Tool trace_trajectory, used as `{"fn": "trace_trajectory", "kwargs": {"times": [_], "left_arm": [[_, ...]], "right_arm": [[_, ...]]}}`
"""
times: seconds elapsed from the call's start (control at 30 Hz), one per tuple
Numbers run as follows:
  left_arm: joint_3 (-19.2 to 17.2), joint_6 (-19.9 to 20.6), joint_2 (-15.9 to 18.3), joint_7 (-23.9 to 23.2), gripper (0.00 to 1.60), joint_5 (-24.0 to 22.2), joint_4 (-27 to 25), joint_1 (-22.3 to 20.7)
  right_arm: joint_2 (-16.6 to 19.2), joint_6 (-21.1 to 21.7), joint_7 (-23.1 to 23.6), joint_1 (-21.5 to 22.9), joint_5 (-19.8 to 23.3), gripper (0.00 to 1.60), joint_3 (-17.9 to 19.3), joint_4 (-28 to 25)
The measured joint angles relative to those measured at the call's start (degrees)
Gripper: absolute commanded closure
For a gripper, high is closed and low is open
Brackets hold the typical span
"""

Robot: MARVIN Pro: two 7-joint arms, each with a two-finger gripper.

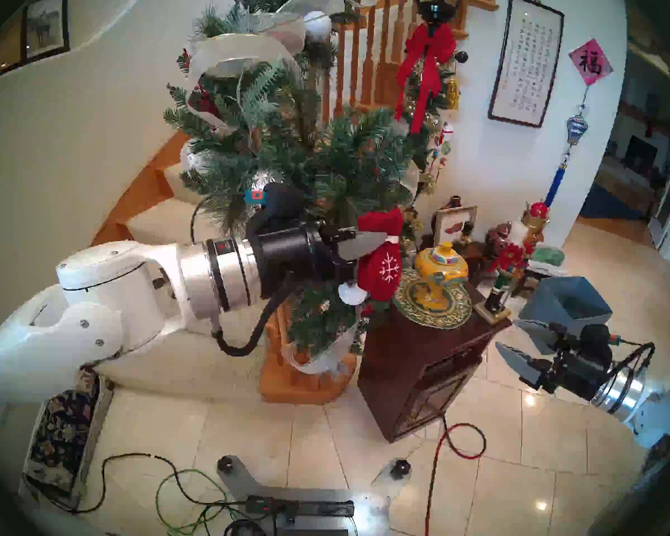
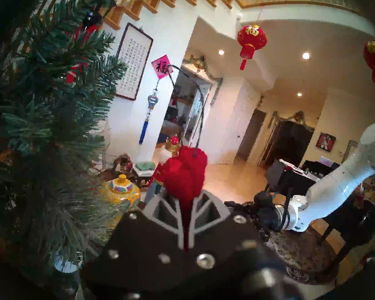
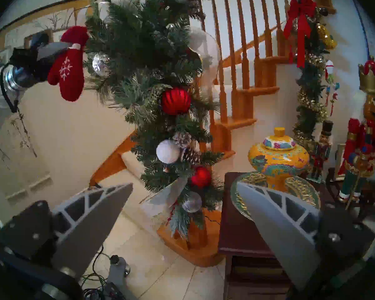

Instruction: Hang the ornament onto the Christmas-tree-style decoration

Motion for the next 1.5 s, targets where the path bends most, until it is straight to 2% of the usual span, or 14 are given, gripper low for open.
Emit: {"fn": "trace_trajectory", "kwargs": {"times": [1.5], "left_arm": [[-0.77, -0.24, 0.29, -1.91, 1.60, -2.02, -0.94, -0.19]], "right_arm": [[0.00, 0.00, 0.00, 0.00, 0.08, 0.00, 0.00, 0.00]]}}
